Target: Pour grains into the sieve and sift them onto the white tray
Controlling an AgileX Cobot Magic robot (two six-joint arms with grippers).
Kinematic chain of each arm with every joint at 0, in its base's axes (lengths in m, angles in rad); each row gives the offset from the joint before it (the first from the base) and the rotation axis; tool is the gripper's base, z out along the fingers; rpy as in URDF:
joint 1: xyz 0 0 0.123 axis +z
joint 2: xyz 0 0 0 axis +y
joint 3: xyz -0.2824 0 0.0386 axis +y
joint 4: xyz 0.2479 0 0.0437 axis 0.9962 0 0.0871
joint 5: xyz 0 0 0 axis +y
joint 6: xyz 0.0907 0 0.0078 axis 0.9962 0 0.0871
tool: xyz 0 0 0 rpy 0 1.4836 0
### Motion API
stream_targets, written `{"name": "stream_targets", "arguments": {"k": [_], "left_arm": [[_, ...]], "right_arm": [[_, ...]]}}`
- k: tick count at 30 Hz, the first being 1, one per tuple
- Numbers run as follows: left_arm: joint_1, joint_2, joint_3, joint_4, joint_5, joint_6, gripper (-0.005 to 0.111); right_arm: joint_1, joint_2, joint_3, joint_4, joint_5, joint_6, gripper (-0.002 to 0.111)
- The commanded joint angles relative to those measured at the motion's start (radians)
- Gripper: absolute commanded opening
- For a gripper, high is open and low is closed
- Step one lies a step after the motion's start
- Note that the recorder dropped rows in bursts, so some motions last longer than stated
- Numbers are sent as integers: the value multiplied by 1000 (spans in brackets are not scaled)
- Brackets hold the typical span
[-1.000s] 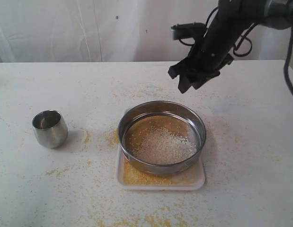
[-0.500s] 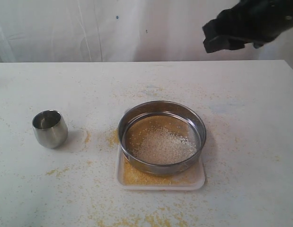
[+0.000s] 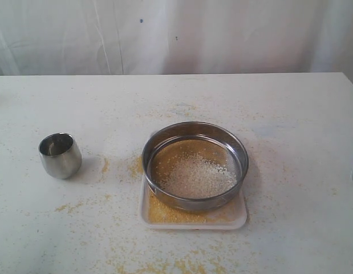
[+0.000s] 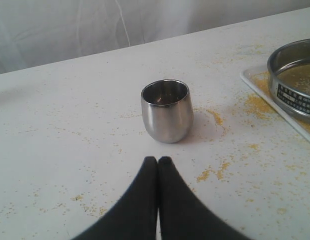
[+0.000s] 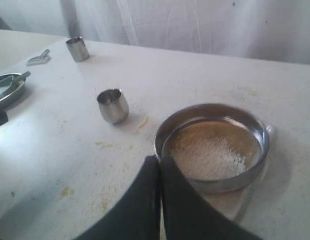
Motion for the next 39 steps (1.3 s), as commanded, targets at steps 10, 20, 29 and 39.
{"name": "stream_targets", "arguments": {"k": [10,20,29,39], "left_arm": [[3,-5,3,-7,0,0,0],[3,-5,3,-7,0,0,0],[3,-5,3,-7,-3,0,0],[3,-5,3,-7,-3,0,0]], "right_arm": [[0,-115,104,-21,-145,101,0],[0,-318,538,-417,-558,288,0],[0,-318,606,-563,-578,467,0],[0,-318,606,-561,-578,419,0]]}}
